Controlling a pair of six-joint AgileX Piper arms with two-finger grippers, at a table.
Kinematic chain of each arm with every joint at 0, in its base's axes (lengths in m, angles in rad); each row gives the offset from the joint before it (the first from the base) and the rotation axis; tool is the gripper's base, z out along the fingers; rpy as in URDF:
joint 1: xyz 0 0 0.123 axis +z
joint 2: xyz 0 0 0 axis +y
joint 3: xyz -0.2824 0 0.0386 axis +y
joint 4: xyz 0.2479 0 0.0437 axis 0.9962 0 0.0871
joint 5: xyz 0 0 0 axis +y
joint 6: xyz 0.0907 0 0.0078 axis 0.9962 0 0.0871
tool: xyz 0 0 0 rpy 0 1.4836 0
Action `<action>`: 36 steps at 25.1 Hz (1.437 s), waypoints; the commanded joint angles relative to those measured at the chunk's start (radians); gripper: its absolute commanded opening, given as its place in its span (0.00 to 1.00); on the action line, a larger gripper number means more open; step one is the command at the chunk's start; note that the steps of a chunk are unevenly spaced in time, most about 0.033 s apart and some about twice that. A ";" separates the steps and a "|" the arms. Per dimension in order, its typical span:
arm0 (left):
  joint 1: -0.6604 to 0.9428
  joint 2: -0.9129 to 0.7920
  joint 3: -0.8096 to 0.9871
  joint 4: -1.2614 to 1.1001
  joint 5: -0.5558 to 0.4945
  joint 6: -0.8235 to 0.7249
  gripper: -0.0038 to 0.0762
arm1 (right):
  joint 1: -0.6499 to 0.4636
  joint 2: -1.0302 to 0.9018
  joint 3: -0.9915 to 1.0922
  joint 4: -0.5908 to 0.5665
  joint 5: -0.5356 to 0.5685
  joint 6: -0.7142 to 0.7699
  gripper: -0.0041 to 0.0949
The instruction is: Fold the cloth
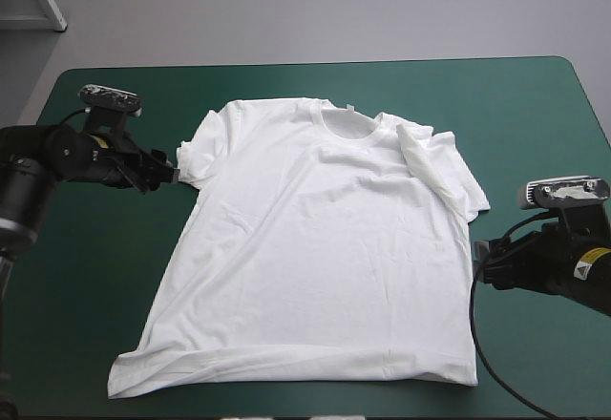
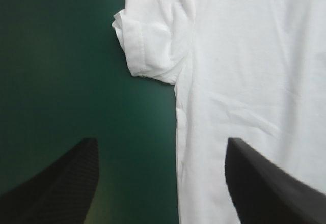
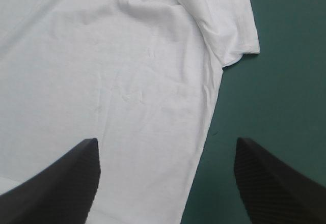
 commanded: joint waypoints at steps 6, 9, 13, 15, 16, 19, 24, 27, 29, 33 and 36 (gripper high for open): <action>0.000 0.233 -0.032 -0.092 -0.118 0.021 0.68 | -0.002 0.001 -0.033 0.008 0.020 -0.004 0.75; 0.000 0.317 -0.032 -0.151 -0.119 0.052 0.68 | -0.002 0.001 -0.033 0.008 0.020 -0.004 0.75; 0.000 0.414 -0.032 -0.179 -0.145 0.063 0.68 | -0.002 0.005 -0.033 0.008 0.020 -0.004 0.75; -0.002 0.452 -0.032 -0.187 -0.160 0.076 0.68 | -0.002 0.009 -0.029 0.008 0.022 -0.004 0.74; -0.002 0.467 -0.032 -0.196 -0.165 0.076 0.68 | -0.002 0.009 -0.024 0.010 0.018 -0.002 0.74; -0.002 0.495 -0.032 -0.247 -0.172 0.085 0.66 | -0.002 0.014 -0.005 0.008 0.005 0.010 0.74; -0.052 0.508 -0.030 -0.266 -0.168 0.104 0.38 | -0.002 0.073 0.057 0.004 -0.085 0.029 0.73; -0.083 0.517 -0.026 -0.249 -0.185 0.123 0.14 | -0.002 0.155 0.074 -0.012 -0.174 0.027 0.70; -0.090 0.527 -0.026 -0.234 -0.199 0.125 0.07 | -0.005 0.242 0.076 -0.052 -0.219 0.027 0.70; -0.090 0.527 -0.026 -0.168 -0.189 0.125 0.07 | -0.005 0.455 0.076 -0.089 -0.297 0.027 0.70; -0.090 0.527 -0.026 -0.170 -0.174 0.125 0.07 | -0.006 0.564 0.076 -0.089 -0.357 0.036 0.70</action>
